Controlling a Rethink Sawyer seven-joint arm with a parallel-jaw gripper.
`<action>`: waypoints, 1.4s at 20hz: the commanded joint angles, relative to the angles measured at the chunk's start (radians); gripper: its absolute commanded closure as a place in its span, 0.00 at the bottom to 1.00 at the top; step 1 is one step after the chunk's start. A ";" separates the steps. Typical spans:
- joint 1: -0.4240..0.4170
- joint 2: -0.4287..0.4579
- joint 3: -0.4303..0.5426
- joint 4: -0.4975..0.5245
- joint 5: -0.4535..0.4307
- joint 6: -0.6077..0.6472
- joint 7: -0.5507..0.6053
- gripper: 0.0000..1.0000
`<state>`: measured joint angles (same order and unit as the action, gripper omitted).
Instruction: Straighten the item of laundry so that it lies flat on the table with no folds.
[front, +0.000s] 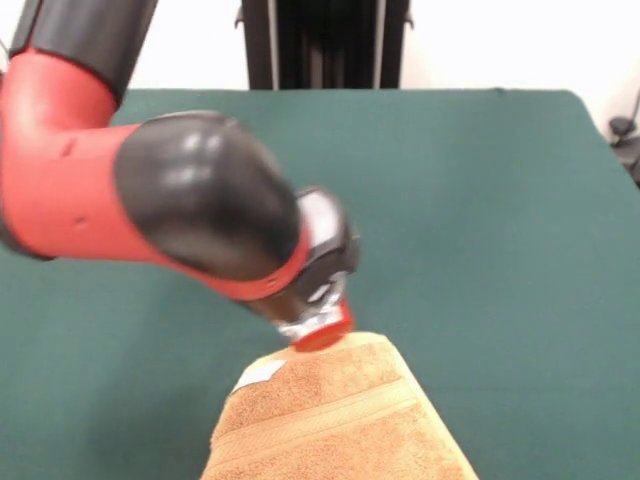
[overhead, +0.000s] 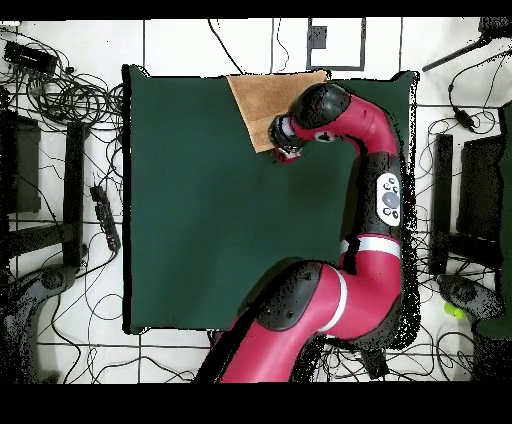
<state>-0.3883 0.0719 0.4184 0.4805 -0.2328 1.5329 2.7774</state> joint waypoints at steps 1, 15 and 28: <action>-0.051 0.131 0.382 -0.307 -0.361 0.256 -0.326 1.00; -0.158 0.316 0.660 -0.328 -0.833 -0.027 -0.483 1.00; -0.297 0.413 0.940 -0.294 -0.694 -0.126 -0.577 1.00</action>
<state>-0.6602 0.3048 1.2205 0.1922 -0.6737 1.9182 2.5534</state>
